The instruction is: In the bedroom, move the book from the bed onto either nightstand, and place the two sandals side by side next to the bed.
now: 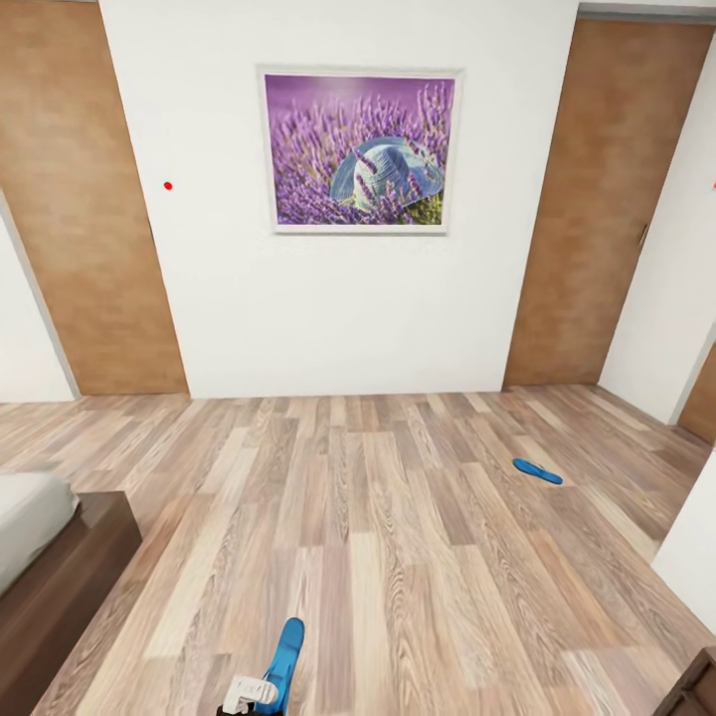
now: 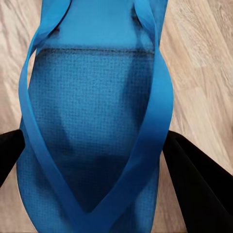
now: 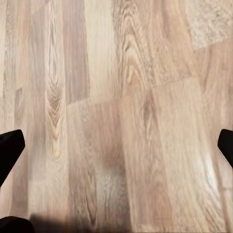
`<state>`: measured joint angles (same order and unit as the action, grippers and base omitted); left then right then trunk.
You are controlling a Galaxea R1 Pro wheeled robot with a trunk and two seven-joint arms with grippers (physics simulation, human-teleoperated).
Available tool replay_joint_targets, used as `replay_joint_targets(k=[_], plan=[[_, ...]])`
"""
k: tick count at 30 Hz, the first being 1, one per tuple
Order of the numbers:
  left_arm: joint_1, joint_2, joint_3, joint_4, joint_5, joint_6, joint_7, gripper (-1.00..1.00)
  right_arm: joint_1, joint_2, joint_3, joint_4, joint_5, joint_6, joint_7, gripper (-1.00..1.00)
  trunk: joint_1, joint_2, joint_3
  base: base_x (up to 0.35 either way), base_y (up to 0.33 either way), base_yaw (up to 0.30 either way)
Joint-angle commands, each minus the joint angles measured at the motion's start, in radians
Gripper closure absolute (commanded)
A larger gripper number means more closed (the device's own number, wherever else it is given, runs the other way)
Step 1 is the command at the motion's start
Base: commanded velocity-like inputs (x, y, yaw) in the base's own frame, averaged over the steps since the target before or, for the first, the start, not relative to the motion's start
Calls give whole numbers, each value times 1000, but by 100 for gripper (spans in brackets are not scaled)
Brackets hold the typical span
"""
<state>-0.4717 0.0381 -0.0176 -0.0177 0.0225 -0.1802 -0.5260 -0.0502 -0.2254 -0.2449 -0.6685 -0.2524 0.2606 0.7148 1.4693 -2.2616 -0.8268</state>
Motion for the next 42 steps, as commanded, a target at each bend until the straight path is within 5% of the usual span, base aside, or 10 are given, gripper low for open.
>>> replay_joint_targets(k=[1,31,42], plan=[[-1,0,-1,1,3,-4,-3,100,0,0,-2,0,-9,9,3,-100,0,0,-1,326,0,0],[-1,0,-1,1,4,-3,-3,100,0,-2,2,-1,-10,9,6,-100,0,0,3,326,0,-46],[-1,0,-1,1,3,-3,-3,100,0,-2,2,-2,-10,9,8,-100,0,0,3,326,0,-210]])
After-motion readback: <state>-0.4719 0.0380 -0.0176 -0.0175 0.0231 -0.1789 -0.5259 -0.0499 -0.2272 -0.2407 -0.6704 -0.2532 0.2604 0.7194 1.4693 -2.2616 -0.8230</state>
